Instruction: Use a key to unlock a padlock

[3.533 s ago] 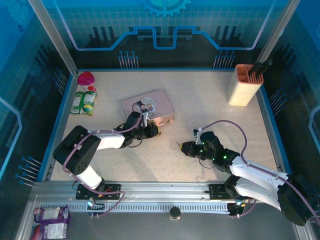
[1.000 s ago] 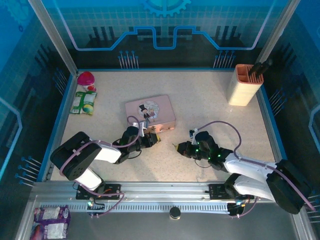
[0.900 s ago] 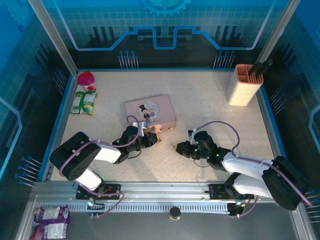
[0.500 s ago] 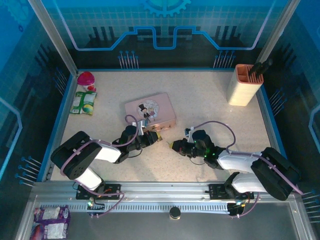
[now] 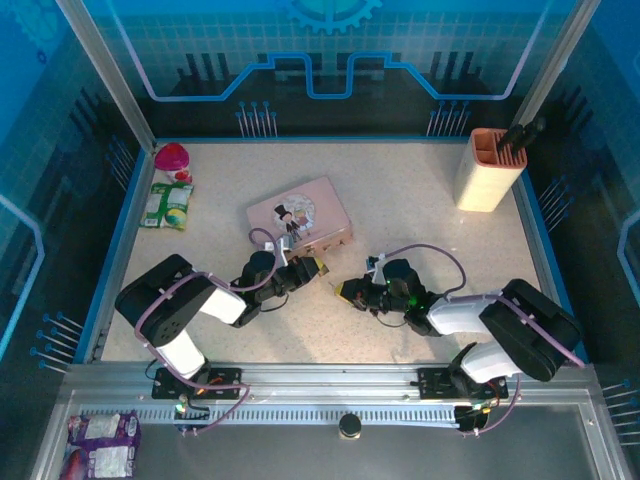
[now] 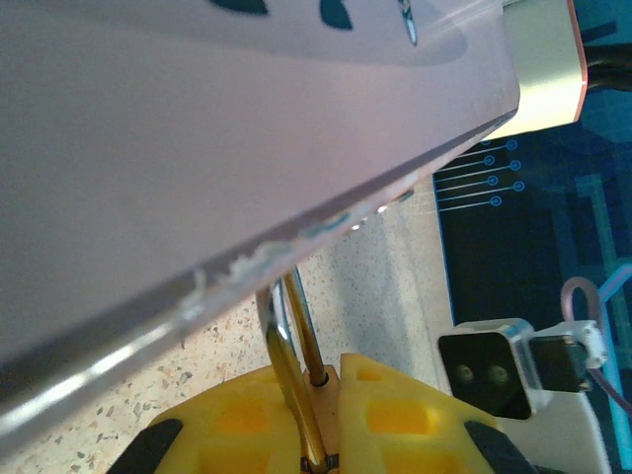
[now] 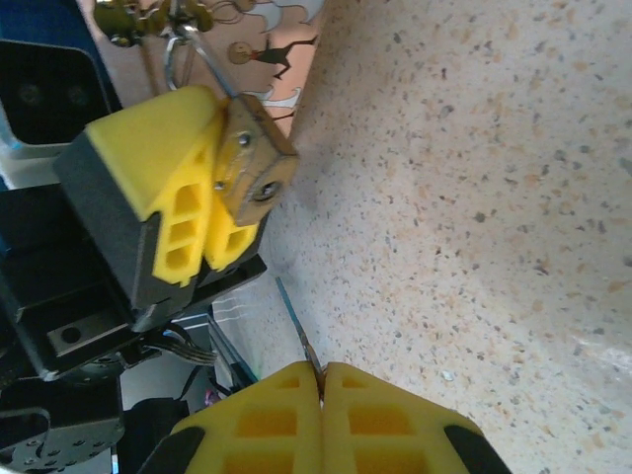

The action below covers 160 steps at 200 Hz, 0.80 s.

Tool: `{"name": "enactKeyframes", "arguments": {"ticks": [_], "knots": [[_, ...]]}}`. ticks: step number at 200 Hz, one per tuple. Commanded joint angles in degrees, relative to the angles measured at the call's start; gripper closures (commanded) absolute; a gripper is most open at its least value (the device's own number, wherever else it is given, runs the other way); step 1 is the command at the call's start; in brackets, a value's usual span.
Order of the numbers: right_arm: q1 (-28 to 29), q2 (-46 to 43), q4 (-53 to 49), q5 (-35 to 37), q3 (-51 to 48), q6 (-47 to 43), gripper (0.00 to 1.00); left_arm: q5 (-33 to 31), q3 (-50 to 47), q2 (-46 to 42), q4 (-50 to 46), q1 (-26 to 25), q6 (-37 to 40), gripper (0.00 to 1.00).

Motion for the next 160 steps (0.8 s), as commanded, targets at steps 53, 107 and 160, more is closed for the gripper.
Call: {"name": "enactKeyframes", "arguments": {"ticks": [53, 107, 160], "knots": [[-1.3, 2.2, 8.7, -2.9, -1.0, 3.2, 1.0, 3.0, 0.3, -1.6, 8.2, 0.1, -2.4, 1.0], [-2.7, 5.9, 16.7, -4.5, -2.7, 6.5, 1.0, 2.7, 0.0, -2.9, 8.5, 0.0, -2.7, 1.0], [-3.1, 12.5, 27.7, -5.1, -3.4, 10.1, 1.0, 2.6, -0.1, -3.4, 9.1, 0.0, -3.0, 1.0]]}}
